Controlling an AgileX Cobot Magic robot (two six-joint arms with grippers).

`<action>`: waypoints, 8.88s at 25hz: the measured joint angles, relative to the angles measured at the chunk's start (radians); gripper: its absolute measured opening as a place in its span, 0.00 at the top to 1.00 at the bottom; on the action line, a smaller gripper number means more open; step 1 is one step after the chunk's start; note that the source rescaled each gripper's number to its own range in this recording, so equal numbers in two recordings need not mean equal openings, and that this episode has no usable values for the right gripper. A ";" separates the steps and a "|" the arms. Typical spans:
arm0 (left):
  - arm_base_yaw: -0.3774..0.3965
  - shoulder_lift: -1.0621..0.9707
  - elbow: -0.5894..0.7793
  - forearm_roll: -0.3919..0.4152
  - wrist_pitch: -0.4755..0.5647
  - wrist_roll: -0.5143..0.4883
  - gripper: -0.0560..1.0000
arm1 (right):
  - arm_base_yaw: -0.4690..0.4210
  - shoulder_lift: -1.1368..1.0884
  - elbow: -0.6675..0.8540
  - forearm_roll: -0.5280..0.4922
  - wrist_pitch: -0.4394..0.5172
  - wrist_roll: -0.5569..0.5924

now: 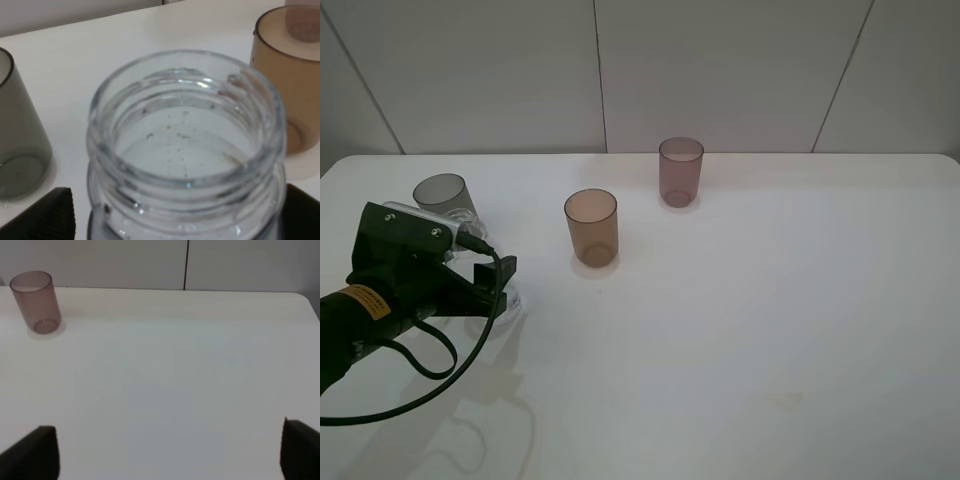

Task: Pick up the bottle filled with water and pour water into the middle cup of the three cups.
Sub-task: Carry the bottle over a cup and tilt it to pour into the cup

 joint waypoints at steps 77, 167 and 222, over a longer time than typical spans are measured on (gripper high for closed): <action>0.009 -0.283 -0.637 0.007 1.355 0.577 0.94 | 0.000 0.000 0.000 0.000 0.000 0.000; -0.094 0.106 -0.967 1.383 1.721 0.138 0.94 | 0.000 0.000 0.000 0.000 0.000 0.000; -0.104 0.106 -0.967 1.552 1.760 0.377 0.94 | 0.000 0.000 0.000 0.000 0.000 0.000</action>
